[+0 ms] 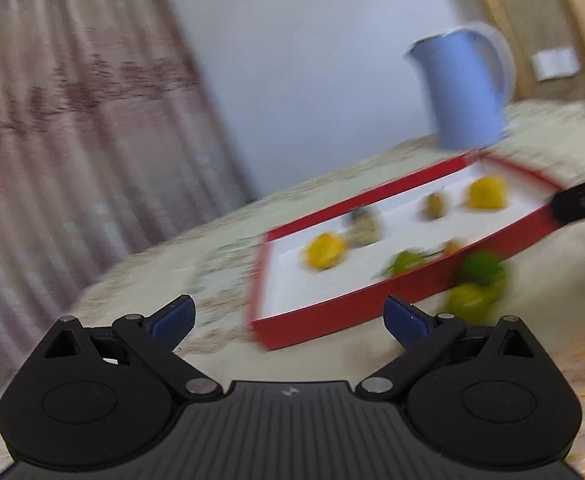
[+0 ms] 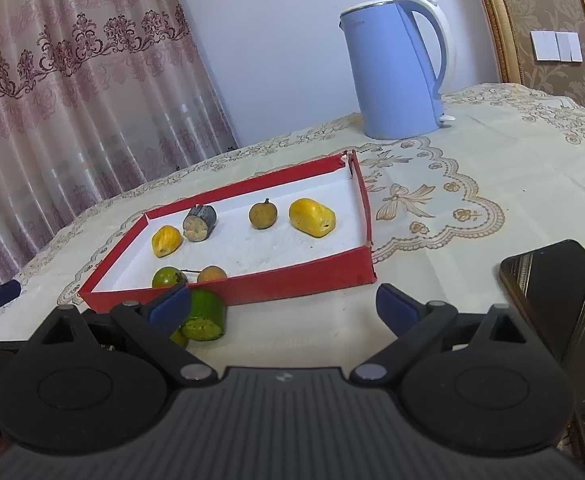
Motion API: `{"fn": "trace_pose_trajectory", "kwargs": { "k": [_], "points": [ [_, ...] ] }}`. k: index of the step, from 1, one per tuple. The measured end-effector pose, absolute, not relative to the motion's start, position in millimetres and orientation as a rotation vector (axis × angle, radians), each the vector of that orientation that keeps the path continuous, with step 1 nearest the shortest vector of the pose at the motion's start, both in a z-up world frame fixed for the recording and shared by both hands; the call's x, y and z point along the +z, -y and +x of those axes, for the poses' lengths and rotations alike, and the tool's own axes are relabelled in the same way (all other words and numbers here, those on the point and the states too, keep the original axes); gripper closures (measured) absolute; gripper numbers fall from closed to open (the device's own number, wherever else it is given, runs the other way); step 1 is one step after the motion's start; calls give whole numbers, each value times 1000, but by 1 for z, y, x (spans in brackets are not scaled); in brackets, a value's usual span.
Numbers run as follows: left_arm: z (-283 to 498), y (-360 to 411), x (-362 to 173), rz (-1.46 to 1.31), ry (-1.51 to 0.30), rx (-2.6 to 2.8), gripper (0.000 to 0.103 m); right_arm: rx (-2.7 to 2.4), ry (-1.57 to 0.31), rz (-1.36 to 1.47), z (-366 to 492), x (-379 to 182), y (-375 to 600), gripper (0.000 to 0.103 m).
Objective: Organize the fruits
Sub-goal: 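Move the left tool toward the second dark cylindrical piece beside the tray, then grasp the second dark cylindrical piece with the left tool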
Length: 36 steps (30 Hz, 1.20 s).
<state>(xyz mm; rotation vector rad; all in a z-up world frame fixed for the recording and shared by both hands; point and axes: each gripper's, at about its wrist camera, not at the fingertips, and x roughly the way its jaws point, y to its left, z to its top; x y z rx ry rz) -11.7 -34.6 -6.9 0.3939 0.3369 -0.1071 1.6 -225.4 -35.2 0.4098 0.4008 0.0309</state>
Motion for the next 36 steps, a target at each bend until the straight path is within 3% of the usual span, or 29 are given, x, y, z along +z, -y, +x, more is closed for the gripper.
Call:
{"fn": "trace_pose_trajectory", "kwargs": {
  "k": [9, 25, 36],
  "points": [
    [-9, 57, -11, 470, -408, -197, 2, 32, -403, 402, 0, -35, 225, 4],
    [-9, -8, 1, 308, -456, -199, 1, 34, -387, 391, -4, -33, 223, 3],
    [-8, 9, -15, 242, -536, -360, 2, 32, -397, 370, -4, -34, 217, 3]
  ]
}}
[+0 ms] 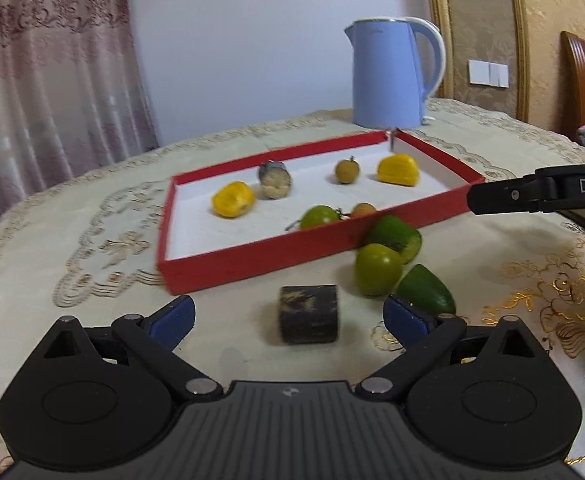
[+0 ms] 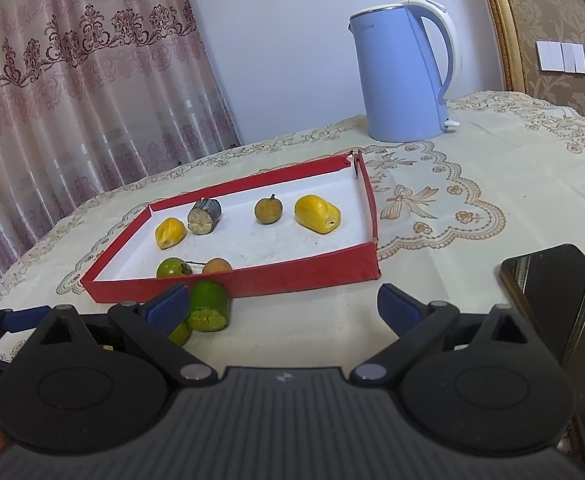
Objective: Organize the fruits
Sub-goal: 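Grasp the second dark cylindrical piece with the left tool, then lift the dark piece with the left tool while the right tool grasps a green cucumber piece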
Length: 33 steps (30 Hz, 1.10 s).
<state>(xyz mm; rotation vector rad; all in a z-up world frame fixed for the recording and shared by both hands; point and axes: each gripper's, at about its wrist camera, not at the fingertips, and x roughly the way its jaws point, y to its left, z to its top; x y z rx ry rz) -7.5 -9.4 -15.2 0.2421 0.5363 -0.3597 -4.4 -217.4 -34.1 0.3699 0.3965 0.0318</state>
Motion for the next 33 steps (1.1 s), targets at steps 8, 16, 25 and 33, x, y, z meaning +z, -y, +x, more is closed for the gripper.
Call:
{"fn": "trace_pose_trajectory", "kwargs": {
  "k": [8, 16, 25, 33],
  "points": [
    [16, 10, -24, 167, -646, -405, 57, 30, -393, 346, -5, -35, 214, 3],
    [14, -1, -19, 91, -597, -334, 70, 52, -393, 242, -11, -30, 200, 3],
    [14, -5, -14, 137, -469, -90, 70, 125, -417, 119, -17, -31, 173, 8],
    [25, -20, -19, 59, -525, -80, 70, 261, -460, 92, -12, -31, 148, 52]
  ]
}}
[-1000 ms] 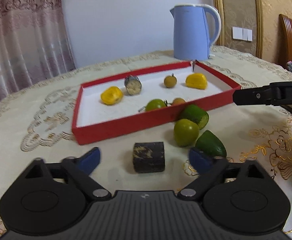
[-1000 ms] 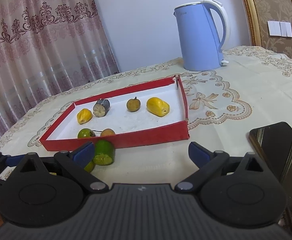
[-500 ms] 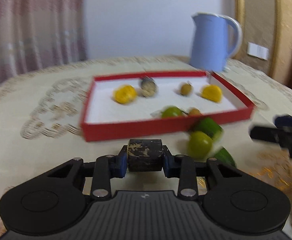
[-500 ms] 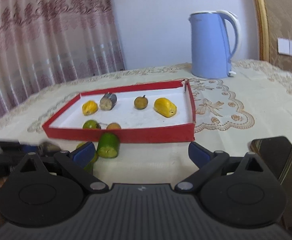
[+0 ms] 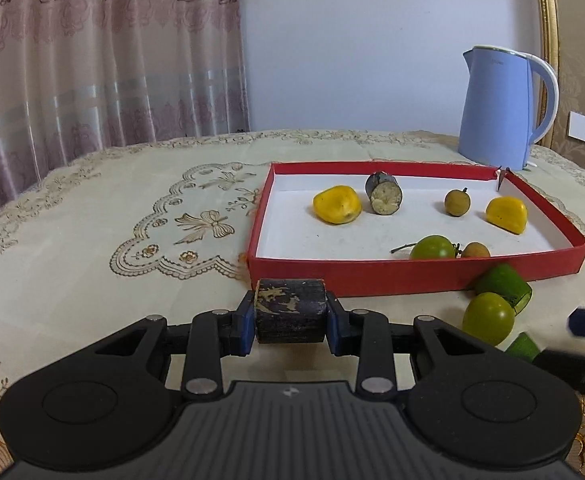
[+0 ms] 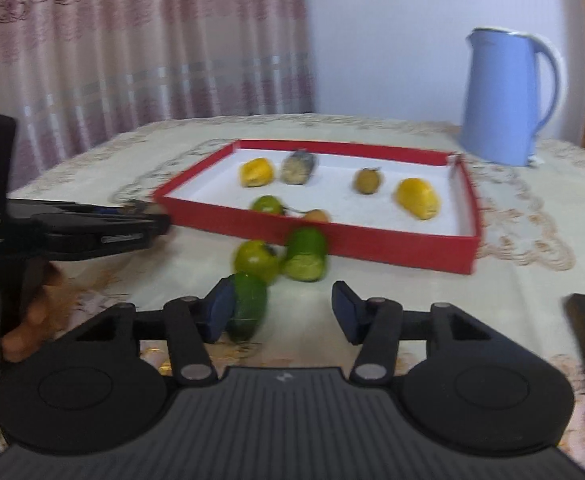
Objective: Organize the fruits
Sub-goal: 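Lift the dark piece with the left tool while the right tool grasps a green cucumber piece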
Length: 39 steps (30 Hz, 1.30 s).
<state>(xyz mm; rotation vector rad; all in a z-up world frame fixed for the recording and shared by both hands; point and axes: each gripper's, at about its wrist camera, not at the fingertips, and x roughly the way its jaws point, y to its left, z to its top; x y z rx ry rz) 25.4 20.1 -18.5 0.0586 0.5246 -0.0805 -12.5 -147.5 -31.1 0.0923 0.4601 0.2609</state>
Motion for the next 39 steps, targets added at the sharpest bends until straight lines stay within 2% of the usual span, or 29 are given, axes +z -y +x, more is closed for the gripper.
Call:
{"fn": "trace_pose_trajectory", "kwargs": {
  "k": [4, 6, 8, 10, 20, 28, 30, 32, 35, 37, 39],
  "points": [
    [22, -16, -19, 78, -515, -85, 70, 283, -473, 69, -12, -31, 136, 52],
    [23, -16, -20, 78, -517, -88, 70, 306, -483, 69, -9, -31, 132, 56],
    [23, -17, -20, 69, -521, -86, 70, 342, -499, 81, -6, -32, 128, 68],
    [24, -18, -20, 60, -527, -87, 70, 362, -528, 74, -2, -35, 123, 75],
    [25, -19, -21, 51, -534, -88, 70, 160, -479, 37, -12, -26, 156, 75],
    [27, -16, -22, 68, -549, -87, 70, 46, -519, 109, 2, -42, 198, 74],
    [28, -15, -22, 75, -556, -85, 70, 54, -515, 111, 2, -44, 198, 64],
    [29, -13, -23, 87, -564, -82, 70, 42, -496, 88, -1, -43, 195, 45],
    [31, -10, -24, 111, -579, -82, 70, 25, -462, 74, 0, -40, 192, 30],
    [33, -8, -24, 124, -588, -81, 70, 14, -449, 81, 2, -38, 193, 22],
    [35, -5, -25, 144, -593, -82, 70, 11, -450, 98, 4, -39, 196, 22]
  ]
}}
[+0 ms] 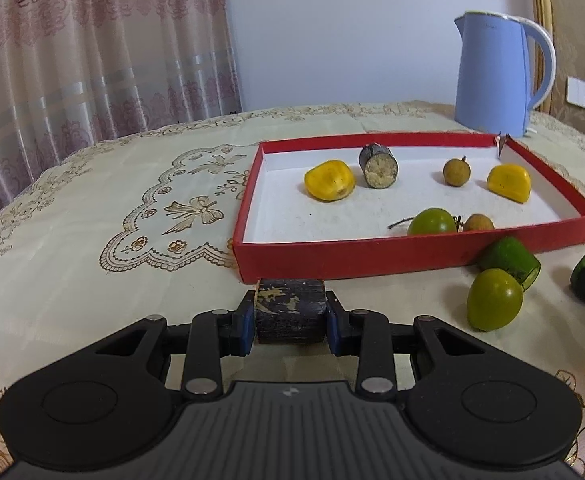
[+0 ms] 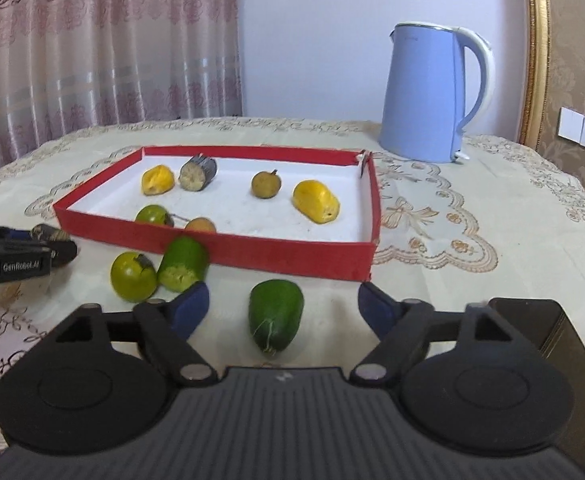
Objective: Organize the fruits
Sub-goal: 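Lift the dark piece with the left tool while the right tool grasps a green cucumber piece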
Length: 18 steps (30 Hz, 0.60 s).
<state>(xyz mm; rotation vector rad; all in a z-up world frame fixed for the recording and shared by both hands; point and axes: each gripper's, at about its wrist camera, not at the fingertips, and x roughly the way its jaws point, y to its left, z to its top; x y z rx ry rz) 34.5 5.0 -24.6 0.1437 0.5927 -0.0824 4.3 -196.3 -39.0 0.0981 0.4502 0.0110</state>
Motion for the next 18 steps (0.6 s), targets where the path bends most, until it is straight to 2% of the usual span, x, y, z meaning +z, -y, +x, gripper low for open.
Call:
{"fn": "trace_pose_trajectory", "kwargs": {
  "k": [8, 10, 11, 14, 15, 18],
  "points": [
    [34, 3, -26, 204, -580, -69, 69, 13, -464, 134, 7, -43, 200, 22],
    [35, 3, -26, 208, -581, -57, 61, 15, -464, 116, 7, -43, 197, 22],
    [35, 2, -26, 207, -580, -51, 61, 16, -465, 112, 7, -43, 196, 21],
    [35, 0, -25, 188, -585, -57, 63, 27, -476, 125, 8, -44, 198, 16],
    [35, -2, -25, 175, -589, -72, 69, 30, -480, 131, 9, -44, 199, 15],
    [35, -6, -24, 140, -593, -88, 70, 33, -489, 141, 11, -45, 201, 12]
  ]
}}
